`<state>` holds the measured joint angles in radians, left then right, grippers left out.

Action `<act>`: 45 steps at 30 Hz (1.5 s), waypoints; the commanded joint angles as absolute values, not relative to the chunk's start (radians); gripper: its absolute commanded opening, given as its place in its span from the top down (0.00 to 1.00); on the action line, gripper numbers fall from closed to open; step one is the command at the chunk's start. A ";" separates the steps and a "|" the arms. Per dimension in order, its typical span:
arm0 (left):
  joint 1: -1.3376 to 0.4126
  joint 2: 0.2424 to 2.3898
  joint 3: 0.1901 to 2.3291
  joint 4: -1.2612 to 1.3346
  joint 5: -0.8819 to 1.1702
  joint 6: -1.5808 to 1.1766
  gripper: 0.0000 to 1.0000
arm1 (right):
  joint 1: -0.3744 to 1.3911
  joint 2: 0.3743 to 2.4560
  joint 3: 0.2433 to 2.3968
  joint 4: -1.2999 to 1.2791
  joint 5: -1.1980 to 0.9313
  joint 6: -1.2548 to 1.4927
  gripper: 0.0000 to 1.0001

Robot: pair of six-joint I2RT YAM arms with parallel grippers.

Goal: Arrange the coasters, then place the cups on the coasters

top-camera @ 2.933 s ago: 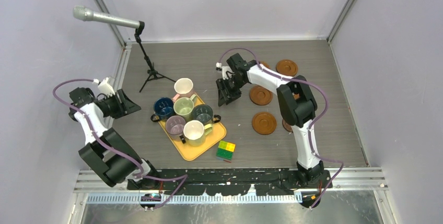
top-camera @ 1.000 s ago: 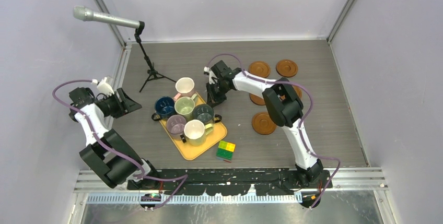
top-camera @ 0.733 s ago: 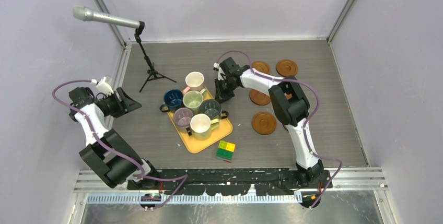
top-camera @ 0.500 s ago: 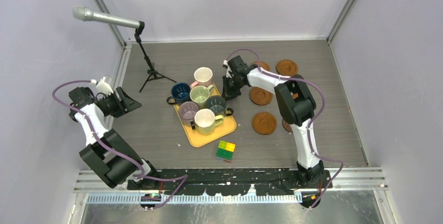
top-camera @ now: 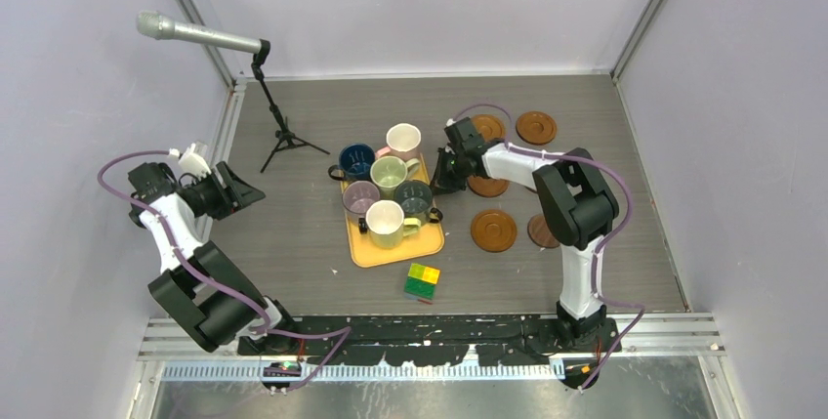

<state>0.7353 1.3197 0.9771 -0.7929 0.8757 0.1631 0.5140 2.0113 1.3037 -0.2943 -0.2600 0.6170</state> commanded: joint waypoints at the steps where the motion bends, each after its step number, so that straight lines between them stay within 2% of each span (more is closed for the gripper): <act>1: 0.739 1.288 0.980 -0.764 0.910 0.144 0.44 | 0.507 1.959 1.254 -0.302 -0.204 0.726 1.00; 9: 0.739 1.269 0.980 -0.783 0.911 0.158 0.43 | 0.515 1.930 1.236 -0.249 -0.311 0.757 0.99; 10: 0.739 1.269 0.981 -0.788 0.911 0.162 0.43 | 0.513 1.923 1.243 -0.252 -0.311 0.747 0.95; 14: 0.736 1.263 0.988 -0.804 0.911 0.179 0.39 | 0.481 1.899 1.284 -0.298 -0.317 0.678 0.69; 20: 0.726 1.218 1.027 -0.830 0.886 0.231 0.29 | 0.438 1.843 1.341 -0.380 -0.367 0.577 0.51; 25: 0.671 1.190 1.122 -0.923 0.837 0.310 0.01 | 0.436 1.773 1.389 -0.466 -0.397 0.451 0.36; 31: 0.490 1.205 1.230 -1.085 0.669 0.403 0.00 | 0.407 1.676 1.440 -0.660 -0.411 0.173 0.19; 38: 0.255 1.137 1.160 -1.052 0.519 0.350 0.00 | 0.435 1.600 1.416 -0.828 -0.504 -0.050 0.17; 41: 0.168 1.112 1.122 -1.030 0.511 0.323 0.00 | 0.513 1.593 1.389 -0.841 -0.415 -0.085 0.17; 45: 0.105 1.089 1.071 -0.959 0.388 0.196 0.00 | 0.617 1.609 1.377 -0.832 -0.295 -0.113 0.17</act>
